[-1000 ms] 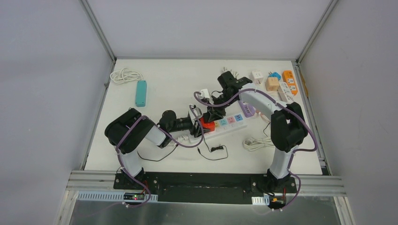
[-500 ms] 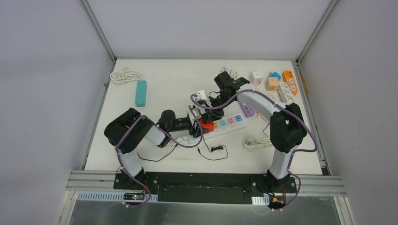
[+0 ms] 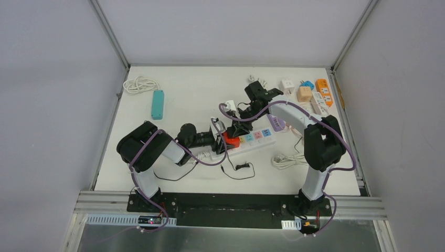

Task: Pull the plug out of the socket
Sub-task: Remove the plug from the socket.

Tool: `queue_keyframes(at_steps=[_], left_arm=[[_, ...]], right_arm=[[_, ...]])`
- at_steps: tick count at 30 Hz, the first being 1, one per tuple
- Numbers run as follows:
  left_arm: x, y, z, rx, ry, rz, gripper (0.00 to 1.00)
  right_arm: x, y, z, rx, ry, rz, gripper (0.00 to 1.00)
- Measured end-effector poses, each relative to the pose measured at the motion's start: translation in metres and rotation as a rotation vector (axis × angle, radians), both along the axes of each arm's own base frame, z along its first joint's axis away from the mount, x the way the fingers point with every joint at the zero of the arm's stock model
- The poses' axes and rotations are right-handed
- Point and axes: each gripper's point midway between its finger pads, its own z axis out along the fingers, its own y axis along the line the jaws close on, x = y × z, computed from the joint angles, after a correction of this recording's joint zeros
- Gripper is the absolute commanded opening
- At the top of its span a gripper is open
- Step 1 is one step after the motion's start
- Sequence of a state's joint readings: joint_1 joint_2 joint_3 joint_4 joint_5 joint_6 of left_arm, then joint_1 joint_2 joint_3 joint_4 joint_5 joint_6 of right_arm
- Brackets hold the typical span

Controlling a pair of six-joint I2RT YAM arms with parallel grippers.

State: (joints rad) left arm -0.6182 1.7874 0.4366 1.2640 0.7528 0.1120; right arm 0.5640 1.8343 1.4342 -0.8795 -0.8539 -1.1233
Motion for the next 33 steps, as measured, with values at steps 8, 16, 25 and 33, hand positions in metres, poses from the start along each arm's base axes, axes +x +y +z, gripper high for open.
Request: queue_keyframes(at_steps=[8, 16, 25, 33], left_arm=[[0.000, 0.000, 0.000, 0.000, 0.001, 0.000, 0.00], [0.002, 0.004, -0.001, 0.001, 0.004, 0.004, 0.00], [0.001, 0.005, 0.000, -0.004, 0.002, 0.000, 0.00], [0.000, 0.004, 0.000, -0.006, 0.011, -0.006, 0.00]], right_arm=[[-0.003, 0.005, 0.002, 0.015, -0.003, 0.015, 0.00], [-0.004, 0.013, 0.004, -0.074, -0.016, 0.007, 0.00], [0.000, 0.007, 0.003, -0.052, 0.004, -0.001, 0.00], [0.001, 0.003, 0.002, 0.040, 0.036, 0.015, 0.00]])
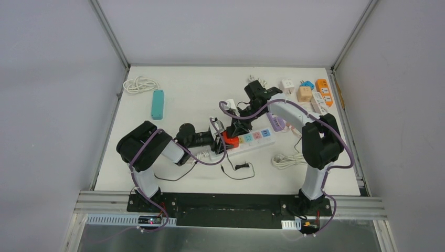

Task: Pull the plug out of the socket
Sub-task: Remove the plug from the socket.

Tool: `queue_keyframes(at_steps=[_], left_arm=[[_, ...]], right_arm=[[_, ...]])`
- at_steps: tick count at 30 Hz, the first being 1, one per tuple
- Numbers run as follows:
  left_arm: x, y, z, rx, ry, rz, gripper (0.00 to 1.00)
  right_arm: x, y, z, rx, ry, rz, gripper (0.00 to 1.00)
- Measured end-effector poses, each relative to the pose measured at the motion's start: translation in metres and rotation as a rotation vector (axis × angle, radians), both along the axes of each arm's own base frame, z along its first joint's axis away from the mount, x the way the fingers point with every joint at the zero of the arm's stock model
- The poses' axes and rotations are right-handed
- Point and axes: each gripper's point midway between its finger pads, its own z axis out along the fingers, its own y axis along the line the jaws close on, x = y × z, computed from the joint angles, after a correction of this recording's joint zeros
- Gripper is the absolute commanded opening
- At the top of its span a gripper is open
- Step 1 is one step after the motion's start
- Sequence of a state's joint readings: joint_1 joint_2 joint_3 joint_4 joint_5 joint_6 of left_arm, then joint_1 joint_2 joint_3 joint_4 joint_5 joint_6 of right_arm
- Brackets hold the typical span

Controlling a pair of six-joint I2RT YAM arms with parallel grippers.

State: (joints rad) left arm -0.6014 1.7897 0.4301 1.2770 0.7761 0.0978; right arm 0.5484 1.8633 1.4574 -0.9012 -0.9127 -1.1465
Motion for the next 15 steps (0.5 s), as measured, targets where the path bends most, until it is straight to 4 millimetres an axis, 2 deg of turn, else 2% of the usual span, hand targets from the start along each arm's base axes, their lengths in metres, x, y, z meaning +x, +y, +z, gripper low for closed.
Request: queue_keyframes(at_steps=[15], left_arm=[[0.004, 0.006, -0.001, 0.000, 0.002, 0.006, 0.00]], right_arm=[[-0.002, 0.015, 0.003, -0.128, -0.028, -0.021, 0.00]])
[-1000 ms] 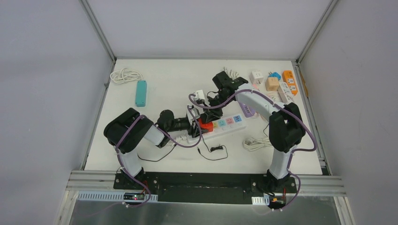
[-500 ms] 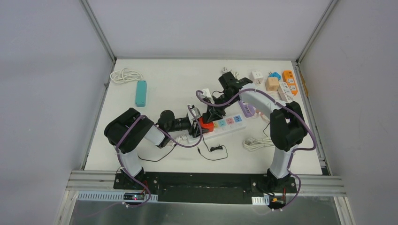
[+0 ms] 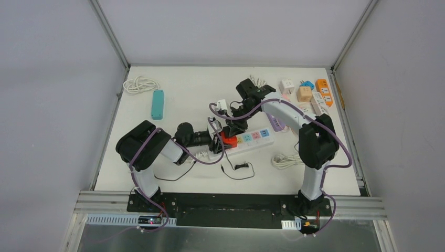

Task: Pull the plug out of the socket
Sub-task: Remove the plug from the socket.

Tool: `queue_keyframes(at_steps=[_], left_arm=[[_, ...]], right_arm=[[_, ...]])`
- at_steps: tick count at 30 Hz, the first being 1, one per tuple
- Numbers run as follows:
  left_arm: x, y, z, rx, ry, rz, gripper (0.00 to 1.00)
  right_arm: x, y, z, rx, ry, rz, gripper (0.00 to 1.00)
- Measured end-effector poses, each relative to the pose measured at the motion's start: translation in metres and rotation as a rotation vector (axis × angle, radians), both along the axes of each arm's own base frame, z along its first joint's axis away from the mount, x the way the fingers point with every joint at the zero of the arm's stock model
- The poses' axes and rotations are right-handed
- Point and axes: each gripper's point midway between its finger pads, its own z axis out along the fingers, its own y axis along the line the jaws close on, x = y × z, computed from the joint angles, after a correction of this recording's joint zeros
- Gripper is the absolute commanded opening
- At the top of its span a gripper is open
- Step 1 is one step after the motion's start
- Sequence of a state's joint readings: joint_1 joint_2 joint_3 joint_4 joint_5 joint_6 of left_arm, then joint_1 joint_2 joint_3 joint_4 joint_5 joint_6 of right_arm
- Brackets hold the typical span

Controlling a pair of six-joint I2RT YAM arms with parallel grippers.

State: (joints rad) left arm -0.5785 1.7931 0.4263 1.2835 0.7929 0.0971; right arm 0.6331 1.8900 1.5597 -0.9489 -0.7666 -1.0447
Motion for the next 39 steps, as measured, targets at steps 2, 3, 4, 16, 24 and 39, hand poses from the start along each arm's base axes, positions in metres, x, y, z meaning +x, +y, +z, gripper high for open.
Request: queue_keyframes(at_steps=[2, 3, 4, 16, 24, 39], left_arm=[[0.000, 0.000, 0.000, 0.000, 0.000, -0.002, 0.00], [0.000, 0.000, 0.000, 0.000, 0.000, -0.002, 0.00], [0.000, 0.000, 0.000, 0.000, 0.000, -0.002, 0.00], [-0.002, -0.001, 0.001, -0.002, -0.003, -0.020, 0.00], [0.000, 0.001, 0.000, -0.001, 0.000, -0.014, 0.00], [-0.001, 0.002, 0.000, -0.002, 0.002, -0.025, 0.00]], right_arm=[[0.001, -0.001, 0.000, 0.000, 0.001, -0.003, 0.00], [0.002, -0.003, 0.000, 0.002, 0.004, -0.009, 0.00], [0.003, -0.004, -0.001, 0.008, 0.010, -0.011, 0.00], [0.002, -0.010, -0.002, 0.123, 0.056, -0.012, 0.00], [-0.001, 0.001, 0.002, 0.010, 0.019, -0.021, 0.00], [0.003, -0.007, 0.001, 0.053, 0.057, -0.060, 0.00]])
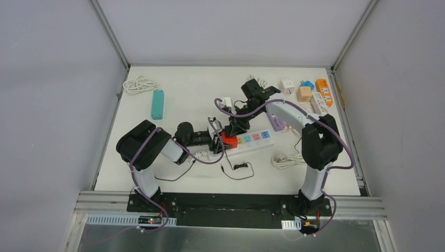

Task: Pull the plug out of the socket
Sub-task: Remove the plug from the socket, then place the plug at the center of the board.

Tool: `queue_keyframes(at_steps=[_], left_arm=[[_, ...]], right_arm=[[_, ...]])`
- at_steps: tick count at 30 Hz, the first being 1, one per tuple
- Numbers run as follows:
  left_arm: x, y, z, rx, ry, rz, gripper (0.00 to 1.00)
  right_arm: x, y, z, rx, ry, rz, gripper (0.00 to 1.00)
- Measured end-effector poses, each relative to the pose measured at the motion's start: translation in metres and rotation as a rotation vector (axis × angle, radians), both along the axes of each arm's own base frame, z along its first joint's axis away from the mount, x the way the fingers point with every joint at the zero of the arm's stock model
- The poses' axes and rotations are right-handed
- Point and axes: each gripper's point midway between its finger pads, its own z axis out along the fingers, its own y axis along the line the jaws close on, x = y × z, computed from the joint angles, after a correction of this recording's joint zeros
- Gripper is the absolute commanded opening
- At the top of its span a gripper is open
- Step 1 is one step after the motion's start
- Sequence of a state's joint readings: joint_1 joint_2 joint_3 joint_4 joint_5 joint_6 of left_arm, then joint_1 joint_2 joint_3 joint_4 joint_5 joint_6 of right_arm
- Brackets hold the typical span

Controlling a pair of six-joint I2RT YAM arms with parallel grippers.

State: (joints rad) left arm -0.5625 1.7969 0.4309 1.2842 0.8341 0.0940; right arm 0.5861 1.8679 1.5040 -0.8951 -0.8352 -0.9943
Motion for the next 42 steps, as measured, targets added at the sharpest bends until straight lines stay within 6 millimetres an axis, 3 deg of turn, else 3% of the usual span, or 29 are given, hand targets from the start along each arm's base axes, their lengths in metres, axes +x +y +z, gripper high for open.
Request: queue_keyframes(at_steps=[8, 15, 18, 24, 28, 30, 42], left_arm=[[-0.001, -0.001, 0.000, -0.002, 0.004, -0.007, 0.00], [0.000, -0.001, 0.000, -0.002, 0.005, -0.006, 0.00], [0.000, -0.001, 0.000, -0.003, 0.008, -0.004, 0.01], [0.000, -0.001, 0.002, -0.012, 0.038, -0.001, 0.51], [0.001, 0.000, 0.004, -0.014, 0.079, 0.022, 0.79], [0.001, 0.001, 0.007, -0.018, 0.110, 0.036, 0.98], [-0.011, 0.014, 0.047, -0.036, 0.155, 0.086, 0.99]], right_arm=[[-0.001, 0.001, 0.004, 0.011, 0.011, -0.010, 0.00], [-0.003, 0.023, 0.032, 0.025, -0.031, 0.004, 0.00], [-0.003, 0.024, 0.032, 0.008, -0.039, 0.000, 0.00], [-0.002, 0.017, 0.025, -0.018, -0.025, -0.018, 0.00], [-0.001, 0.009, 0.020, -0.034, 0.000, -0.040, 0.00], [0.000, 0.006, 0.019, -0.038, 0.010, -0.051, 0.00], [-0.009, -0.001, 0.030, -0.023, 0.045, -0.075, 0.00]])
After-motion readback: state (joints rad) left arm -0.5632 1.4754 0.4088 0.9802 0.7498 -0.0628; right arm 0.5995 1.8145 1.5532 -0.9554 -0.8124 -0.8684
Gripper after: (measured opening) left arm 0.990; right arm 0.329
